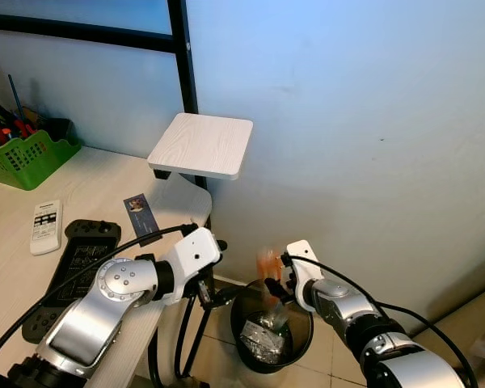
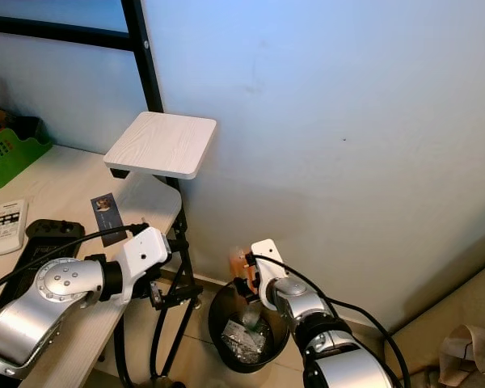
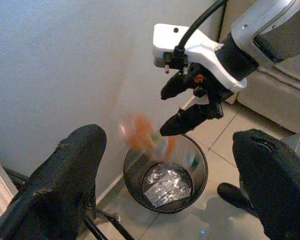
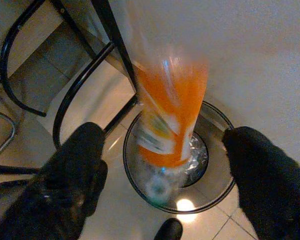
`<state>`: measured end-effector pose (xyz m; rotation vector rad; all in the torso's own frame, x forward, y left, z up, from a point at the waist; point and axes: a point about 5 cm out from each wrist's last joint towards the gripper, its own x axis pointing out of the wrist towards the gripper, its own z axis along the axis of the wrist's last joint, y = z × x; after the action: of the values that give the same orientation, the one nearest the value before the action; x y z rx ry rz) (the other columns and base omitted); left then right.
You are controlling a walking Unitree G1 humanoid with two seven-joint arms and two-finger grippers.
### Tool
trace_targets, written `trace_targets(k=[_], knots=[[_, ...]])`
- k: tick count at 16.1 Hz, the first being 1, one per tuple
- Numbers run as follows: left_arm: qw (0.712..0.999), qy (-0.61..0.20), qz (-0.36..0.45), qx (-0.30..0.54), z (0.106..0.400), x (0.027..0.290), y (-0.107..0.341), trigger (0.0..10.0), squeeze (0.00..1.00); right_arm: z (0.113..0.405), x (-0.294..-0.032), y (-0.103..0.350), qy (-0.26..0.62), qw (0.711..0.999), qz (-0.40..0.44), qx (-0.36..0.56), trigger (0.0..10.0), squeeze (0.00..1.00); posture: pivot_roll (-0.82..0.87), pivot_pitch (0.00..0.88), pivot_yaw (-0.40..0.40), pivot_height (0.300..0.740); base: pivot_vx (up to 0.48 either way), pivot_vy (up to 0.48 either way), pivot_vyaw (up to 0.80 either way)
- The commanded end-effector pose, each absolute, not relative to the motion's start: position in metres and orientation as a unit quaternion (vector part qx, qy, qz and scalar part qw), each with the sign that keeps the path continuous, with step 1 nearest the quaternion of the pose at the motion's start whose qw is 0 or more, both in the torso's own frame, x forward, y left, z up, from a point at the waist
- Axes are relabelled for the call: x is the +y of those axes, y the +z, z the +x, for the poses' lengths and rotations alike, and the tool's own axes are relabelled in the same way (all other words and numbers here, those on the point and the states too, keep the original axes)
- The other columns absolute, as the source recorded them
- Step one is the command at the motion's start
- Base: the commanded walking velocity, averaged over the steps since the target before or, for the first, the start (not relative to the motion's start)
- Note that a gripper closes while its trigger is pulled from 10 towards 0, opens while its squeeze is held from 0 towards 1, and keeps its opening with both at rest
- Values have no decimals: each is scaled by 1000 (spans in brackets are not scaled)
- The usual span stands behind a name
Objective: Clean up the room
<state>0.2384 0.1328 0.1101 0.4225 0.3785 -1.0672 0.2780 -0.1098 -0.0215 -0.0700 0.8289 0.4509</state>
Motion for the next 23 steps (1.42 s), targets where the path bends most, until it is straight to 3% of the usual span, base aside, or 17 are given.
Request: trace_targets(k=[1,4,6,7,10,12,13,16,23], knots=[[822,-501,199,185,240,135,109,10000,0,280,-109,-20,219,890,-28,399,10000,1000,11,28,21,740,0,0,0],[823,-500,198,181,241,134,110,10000,0,279,-109,-20,219,890,-25,398,10000,1000,9,24,24,740,0,0,0],[848,-478,171,152,245,132,115,10000,0,282,-112,-16,218,898,-12,381,10000,1000,9,13,23,740,0,0,0],[876,-443,137,135,249,132,120,10000,0,286,-115,-10,214,908,11,359,10000,1000,8,4,24,740,0,0,0],[924,-353,106,104,251,134,120,10000,0,281,-127,15,207,936,65,279,10000,1000,-9,0,35,740,0,0,0],[947,-288,104,98,252,138,116,10000,0,270,-133,35,185,954,88,219,10000,737,-27,0,53,740,0,0,0],[956,-263,93,95,252,136,114,10000,0,262,-137,42,154,966,95,184,10000,0,-45,0,67,740,0,0,0],[972,-204,79,84,252,137,112,10000,0,247,-147,57,91,978,111,153,10000,0,-52,0,68,740,0,0,0],[981,-157,76,88,250,148,109,10000,0,240,-148,68,80,982,77,152,10000,0,-31,0,39,740,-307,0,0]])
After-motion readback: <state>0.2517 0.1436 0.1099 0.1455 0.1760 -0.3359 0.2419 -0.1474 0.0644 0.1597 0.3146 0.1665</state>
